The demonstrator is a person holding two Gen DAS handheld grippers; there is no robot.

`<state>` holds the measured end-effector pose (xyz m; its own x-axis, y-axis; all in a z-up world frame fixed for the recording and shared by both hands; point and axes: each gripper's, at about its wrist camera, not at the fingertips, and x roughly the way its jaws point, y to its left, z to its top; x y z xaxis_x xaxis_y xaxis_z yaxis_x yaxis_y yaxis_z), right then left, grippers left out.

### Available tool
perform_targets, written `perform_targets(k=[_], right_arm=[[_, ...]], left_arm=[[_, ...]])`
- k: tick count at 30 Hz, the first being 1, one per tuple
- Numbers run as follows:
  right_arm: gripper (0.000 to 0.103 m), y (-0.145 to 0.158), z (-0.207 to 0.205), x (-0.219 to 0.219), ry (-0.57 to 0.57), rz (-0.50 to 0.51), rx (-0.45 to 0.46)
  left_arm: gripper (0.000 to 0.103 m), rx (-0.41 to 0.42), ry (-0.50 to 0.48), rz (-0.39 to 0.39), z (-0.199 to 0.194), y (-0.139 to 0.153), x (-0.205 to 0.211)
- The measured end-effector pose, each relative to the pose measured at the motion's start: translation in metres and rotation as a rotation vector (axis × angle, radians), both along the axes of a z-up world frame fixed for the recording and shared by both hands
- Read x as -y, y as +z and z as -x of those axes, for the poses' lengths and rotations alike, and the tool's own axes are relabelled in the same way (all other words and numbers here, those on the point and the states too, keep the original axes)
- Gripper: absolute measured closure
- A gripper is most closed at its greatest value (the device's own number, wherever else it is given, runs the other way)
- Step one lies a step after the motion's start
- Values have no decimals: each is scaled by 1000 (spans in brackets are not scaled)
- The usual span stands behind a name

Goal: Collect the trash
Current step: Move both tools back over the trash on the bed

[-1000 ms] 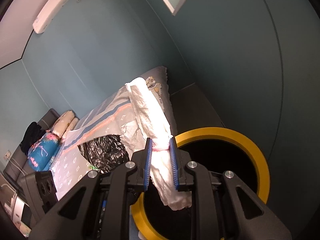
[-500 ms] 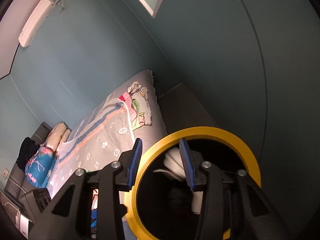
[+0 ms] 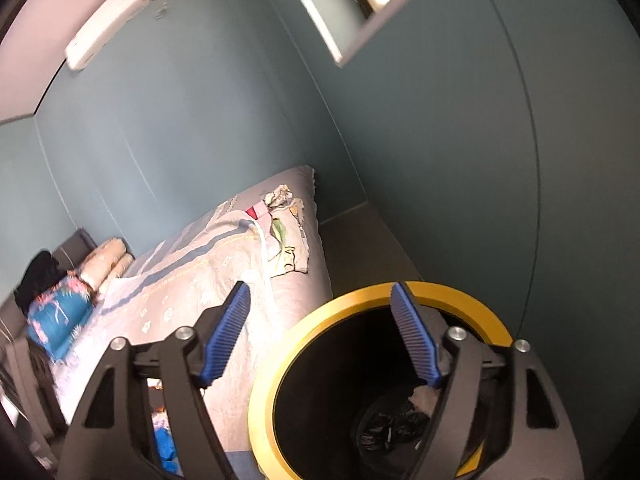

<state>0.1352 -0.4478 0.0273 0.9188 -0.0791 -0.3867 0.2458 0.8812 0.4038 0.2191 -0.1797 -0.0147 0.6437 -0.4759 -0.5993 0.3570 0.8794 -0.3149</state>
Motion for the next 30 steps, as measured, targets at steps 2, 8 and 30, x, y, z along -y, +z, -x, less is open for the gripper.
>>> perform_targets(k=[2,8,30], right_arm=[[25,4,0,-13,17,35,10],[18,19,8,-57,73,119,44],[14,35,14,-212,405,267,-24]], left_arm=[[11,11,35,6,2,9,-20],[8,60,133,3,9,36,-80],[8,50,418,-66,27,26,-249]])
